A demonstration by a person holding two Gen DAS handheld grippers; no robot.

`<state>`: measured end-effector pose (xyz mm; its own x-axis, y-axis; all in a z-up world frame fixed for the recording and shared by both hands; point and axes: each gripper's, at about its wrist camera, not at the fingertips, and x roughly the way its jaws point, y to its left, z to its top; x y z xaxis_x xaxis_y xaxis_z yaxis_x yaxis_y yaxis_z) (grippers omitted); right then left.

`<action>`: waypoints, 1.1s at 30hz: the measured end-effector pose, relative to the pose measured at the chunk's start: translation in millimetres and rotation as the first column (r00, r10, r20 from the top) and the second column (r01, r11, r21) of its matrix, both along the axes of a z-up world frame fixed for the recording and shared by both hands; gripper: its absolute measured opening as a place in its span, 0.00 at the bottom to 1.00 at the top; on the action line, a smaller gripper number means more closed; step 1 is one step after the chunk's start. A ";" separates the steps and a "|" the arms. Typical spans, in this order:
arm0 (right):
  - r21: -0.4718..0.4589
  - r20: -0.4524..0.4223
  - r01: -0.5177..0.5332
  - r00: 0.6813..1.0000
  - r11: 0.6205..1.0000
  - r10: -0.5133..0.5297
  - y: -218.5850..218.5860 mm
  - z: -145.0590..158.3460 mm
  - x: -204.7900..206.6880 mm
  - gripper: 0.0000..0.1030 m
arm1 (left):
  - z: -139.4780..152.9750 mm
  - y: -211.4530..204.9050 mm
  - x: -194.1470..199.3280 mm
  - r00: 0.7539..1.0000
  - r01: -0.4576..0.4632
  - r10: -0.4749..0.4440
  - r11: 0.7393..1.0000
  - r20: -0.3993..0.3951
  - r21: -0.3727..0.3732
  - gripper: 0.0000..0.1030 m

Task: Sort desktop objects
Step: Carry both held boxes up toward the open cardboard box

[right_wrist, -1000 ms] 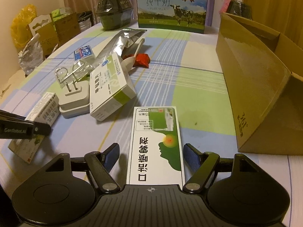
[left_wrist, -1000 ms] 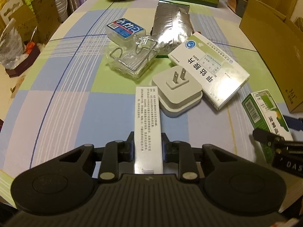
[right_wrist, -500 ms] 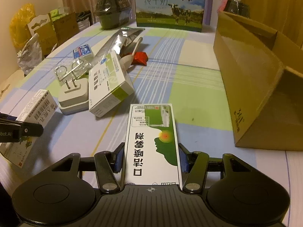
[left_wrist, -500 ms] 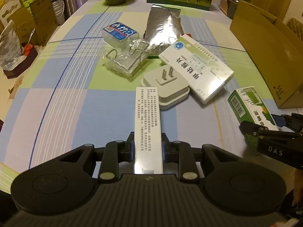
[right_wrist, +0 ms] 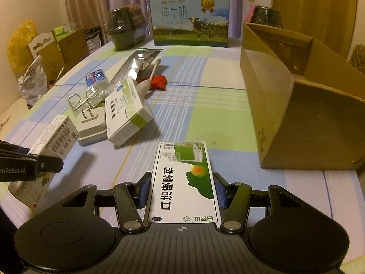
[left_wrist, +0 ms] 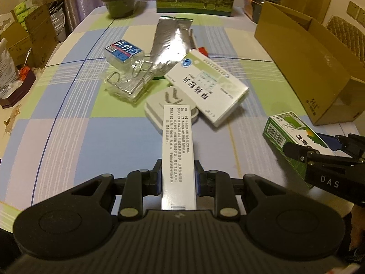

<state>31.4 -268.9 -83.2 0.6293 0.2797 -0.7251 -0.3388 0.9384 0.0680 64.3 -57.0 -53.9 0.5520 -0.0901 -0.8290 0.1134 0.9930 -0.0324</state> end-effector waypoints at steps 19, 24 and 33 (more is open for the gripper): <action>0.064 0.157 0.047 0.986 0.997 -0.056 -26.0 71.2 -3.3 0.51 | 34.8 -42.2 6.2 0.993 0.091 -0.089 0.996 0.073 -0.017 0.21; 0.077 0.211 0.065 0.974 0.995 -0.080 -39.3 96.3 5.1 0.51 | 53.8 -62.6 16.3 0.985 0.133 -0.128 0.990 0.111 -0.037 0.21; 0.085 0.252 0.115 0.959 0.990 -0.133 -77.6 121.9 28.3 0.51 | 82.4 -108.0 31.6 0.966 0.216 -0.204 0.974 0.159 -0.067 0.21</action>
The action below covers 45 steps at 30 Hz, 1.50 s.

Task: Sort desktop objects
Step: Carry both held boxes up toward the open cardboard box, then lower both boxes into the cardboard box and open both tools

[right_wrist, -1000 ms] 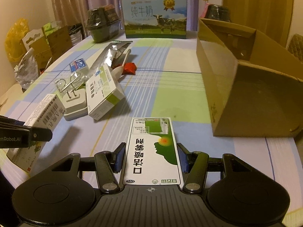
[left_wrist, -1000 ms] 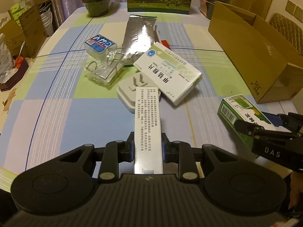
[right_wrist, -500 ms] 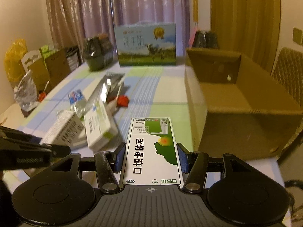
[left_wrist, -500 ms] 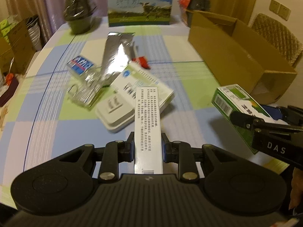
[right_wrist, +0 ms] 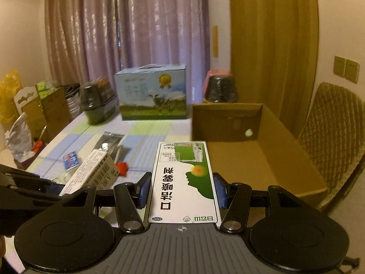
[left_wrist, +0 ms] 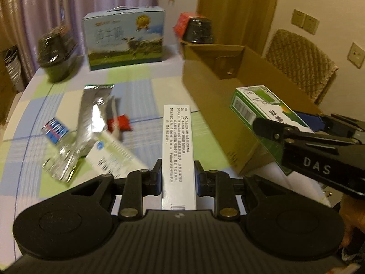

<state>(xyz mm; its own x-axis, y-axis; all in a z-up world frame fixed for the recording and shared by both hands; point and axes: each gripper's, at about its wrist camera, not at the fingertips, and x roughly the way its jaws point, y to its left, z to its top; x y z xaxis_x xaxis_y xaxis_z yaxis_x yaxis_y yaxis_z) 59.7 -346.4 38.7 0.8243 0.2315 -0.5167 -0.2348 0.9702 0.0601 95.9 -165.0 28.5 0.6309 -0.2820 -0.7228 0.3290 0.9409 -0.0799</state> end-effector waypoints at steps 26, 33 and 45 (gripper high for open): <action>-0.006 -0.003 0.138 0.990 0.990 -0.138 -103.6 -0.4 70.4 0.51 | 29.1 -126.8 67.9 0.988 0.151 -0.151 0.985 0.005 -0.079 0.21; 0.015 -0.013 0.147 0.989 0.989 -0.147 -111.0 -7.8 79.8 0.51 | 19.7 -143.0 79.8 0.989 0.151 -0.151 0.986 0.000 -0.064 0.21; 0.019 -0.023 0.154 0.988 0.988 -0.154 -118.7 -11.3 86.4 0.51 | 7.1 -157.7 97.6 0.991 0.135 -0.136 0.989 -0.008 -0.067 0.21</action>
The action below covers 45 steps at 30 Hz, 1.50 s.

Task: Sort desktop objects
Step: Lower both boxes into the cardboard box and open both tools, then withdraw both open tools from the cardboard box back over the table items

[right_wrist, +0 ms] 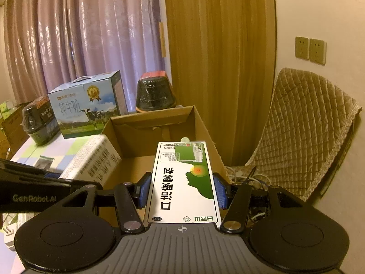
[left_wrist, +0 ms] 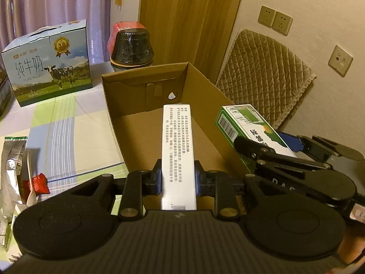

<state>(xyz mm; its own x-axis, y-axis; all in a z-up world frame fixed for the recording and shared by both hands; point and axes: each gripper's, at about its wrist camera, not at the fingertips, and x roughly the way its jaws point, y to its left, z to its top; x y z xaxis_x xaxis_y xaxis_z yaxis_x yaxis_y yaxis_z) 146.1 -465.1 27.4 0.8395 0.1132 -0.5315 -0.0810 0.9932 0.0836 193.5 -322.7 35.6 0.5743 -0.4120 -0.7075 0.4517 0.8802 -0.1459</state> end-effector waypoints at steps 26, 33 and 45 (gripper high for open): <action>0.015 -0.007 -0.028 1.000 0.999 0.028 20.3 -8.5 15.3 0.58 | 8.6 50.9 -8.8 0.996 -0.089 0.090 0.996 0.013 -0.030 0.22; 0.029 0.017 -0.013 1.000 0.999 0.013 21.2 0.3 -8.8 0.63 | 6.0 78.3 -23.4 0.992 -0.125 0.125 0.992 0.015 -0.030 0.27; 0.046 0.024 -0.092 0.996 0.995 0.091 66.3 11.1 -81.6 0.98 | 0.5 144.7 -73.2 0.977 -0.210 0.210 0.978 0.025 -0.008 0.51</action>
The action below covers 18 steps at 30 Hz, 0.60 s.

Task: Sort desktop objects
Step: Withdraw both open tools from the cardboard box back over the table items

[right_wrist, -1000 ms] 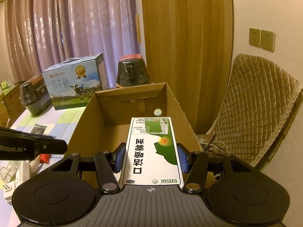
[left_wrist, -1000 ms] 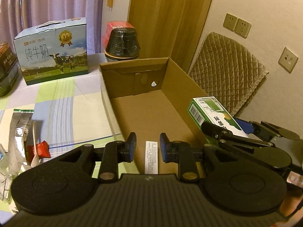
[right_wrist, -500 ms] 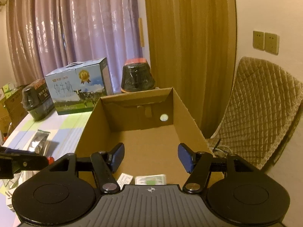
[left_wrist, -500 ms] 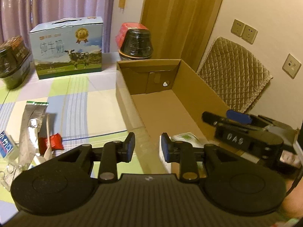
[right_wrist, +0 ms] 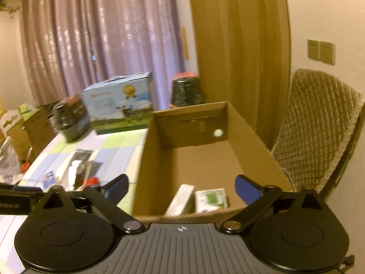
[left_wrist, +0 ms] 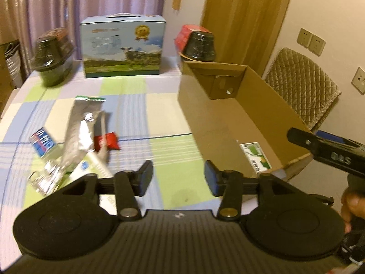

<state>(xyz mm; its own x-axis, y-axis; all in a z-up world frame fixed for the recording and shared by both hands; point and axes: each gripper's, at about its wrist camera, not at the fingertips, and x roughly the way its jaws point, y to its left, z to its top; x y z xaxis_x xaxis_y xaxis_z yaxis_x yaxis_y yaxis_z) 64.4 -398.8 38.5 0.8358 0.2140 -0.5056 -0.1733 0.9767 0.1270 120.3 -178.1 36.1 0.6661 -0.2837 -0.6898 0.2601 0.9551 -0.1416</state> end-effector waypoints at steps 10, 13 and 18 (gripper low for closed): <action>0.036 -0.061 -0.103 0.993 0.994 0.105 49.4 -11.9 -34.2 0.98 | -10.6 77.6 -50.7 0.995 -0.095 0.095 0.995 -0.003 0.026 0.85; 0.035 -0.078 -0.131 0.988 0.991 0.133 61.8 -17.5 -41.7 0.98 | -17.0 96.6 -65.5 0.994 -0.110 0.110 0.993 -0.010 0.044 0.90; 0.006 -0.095 -0.186 0.978 0.983 0.185 80.1 -24.7 -52.1 0.98 | -27.7 127.5 -80.8 0.987 -0.154 0.156 0.986 -0.025 0.069 0.92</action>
<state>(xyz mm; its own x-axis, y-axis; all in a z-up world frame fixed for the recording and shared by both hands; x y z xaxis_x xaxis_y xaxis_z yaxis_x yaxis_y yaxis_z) 12.3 -318.8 13.8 0.7298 0.3591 -0.5818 -0.3387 0.9291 0.1487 39.4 -50.6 8.5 0.6770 -0.1313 -0.7242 0.1043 0.9911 -0.0821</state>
